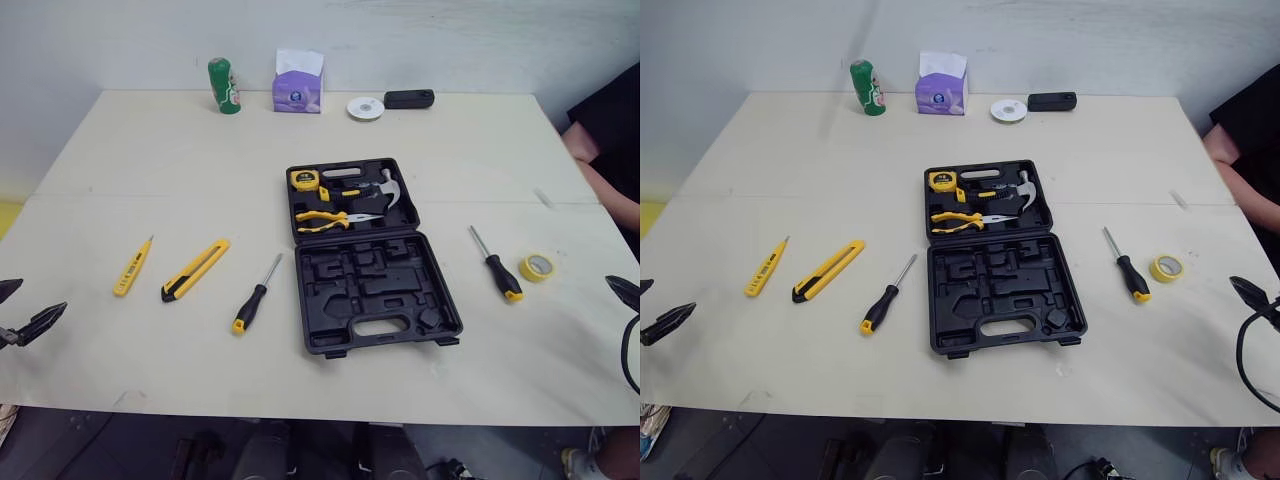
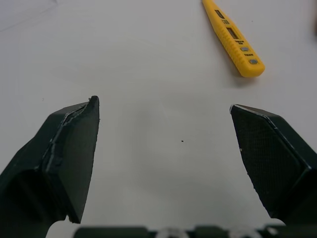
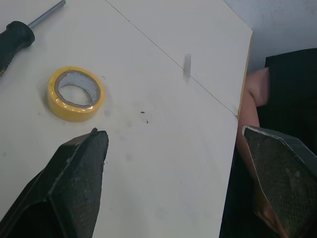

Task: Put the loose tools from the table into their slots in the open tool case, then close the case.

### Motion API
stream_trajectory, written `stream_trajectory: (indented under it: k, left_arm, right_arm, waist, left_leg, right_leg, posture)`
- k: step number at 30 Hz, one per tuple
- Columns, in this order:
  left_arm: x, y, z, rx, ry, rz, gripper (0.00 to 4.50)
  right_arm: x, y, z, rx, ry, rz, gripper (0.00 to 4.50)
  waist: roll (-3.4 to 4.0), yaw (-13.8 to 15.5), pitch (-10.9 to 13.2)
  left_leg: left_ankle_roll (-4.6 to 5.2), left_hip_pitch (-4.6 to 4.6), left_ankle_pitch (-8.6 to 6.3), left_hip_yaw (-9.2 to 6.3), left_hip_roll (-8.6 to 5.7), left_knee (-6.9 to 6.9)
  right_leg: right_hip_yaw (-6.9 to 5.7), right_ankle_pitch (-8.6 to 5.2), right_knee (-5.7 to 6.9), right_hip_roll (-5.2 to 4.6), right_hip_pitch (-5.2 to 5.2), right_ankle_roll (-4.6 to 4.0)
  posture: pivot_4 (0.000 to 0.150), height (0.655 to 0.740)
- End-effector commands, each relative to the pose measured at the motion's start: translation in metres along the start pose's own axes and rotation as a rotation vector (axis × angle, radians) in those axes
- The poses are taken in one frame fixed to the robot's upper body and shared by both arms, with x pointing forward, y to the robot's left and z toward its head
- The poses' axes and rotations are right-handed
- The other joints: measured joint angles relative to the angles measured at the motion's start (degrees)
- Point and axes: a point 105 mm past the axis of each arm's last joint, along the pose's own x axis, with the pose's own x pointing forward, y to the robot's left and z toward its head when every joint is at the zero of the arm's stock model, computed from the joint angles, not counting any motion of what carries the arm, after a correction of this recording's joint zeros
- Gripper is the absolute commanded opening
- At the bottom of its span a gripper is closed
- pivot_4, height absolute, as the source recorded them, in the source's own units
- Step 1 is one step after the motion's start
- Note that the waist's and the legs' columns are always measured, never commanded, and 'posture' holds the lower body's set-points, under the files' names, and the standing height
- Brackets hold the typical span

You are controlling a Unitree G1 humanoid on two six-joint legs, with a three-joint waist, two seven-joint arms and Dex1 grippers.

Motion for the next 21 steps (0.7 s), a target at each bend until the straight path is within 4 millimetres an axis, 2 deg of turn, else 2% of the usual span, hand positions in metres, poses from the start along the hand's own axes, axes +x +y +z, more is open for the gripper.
stream_trajectory:
  k: [1,8,13,18,21]
  left_arm:
    - [0.001,0.004,0.013,0.022,-0.046,0.016,4.44]
    - [0.009,0.000,0.020,0.019,-0.078,-0.008,4.44]
    - [0.026,-0.015,0.045,0.017,-0.152,-0.106,4.44]
    - [0.046,-0.042,0.070,0.077,-0.187,-0.234,4.44]
    - [0.058,-0.070,0.087,0.082,-0.204,-0.353,4.44]
  right_arm:
    - [-0.002,-0.006,0.010,-0.012,-0.033,-0.014,4.50]
    - [-0.002,-0.007,0.013,-0.009,-0.036,-0.005,4.50]
    - [0.015,0.004,0.037,0.024,-0.113,0.053,4.50]
    - [0.034,0.025,0.063,0.059,-0.174,0.167,4.50]
    - [0.048,0.030,0.085,0.081,-0.210,0.206,4.50]
  waist:
    - [0.00,0.00,0.00]
    - [0.00,-0.02,0.00]
    - [0.00,-0.02,0.00]
    - [-0.01,0.05,-0.01]
    - [0.02,-0.02,0.01]
  left_leg:
    - [0.00,0.00,0.00,0.00,0.00,0.00]
    - [0.00,0.00,0.00,0.00,0.00,0.00]
    - [-0.01,0.02,0.01,0.01,0.00,0.01]
    - [0.08,-0.01,0.07,-0.04,0.03,0.03]
    - [0.12,-0.06,0.08,0.00,0.00,0.06]
  right_leg:
    - [0.00,0.00,0.00,0.00,0.00,0.00]
    - [-0.01,0.00,0.00,0.01,0.00,0.00]
    - [0.02,0.00,0.05,0.00,0.00,0.00]
    - [0.05,0.00,0.12,0.05,0.03,-0.01]
    - [0.02,0.02,0.17,0.06,0.03,0.00]
  posture:
    - [0.150,0.7400]
    - [0.150,0.7400]
    - [0.150,0.7400]
    - [0.150,0.7400]
    - [0.150,0.7400]
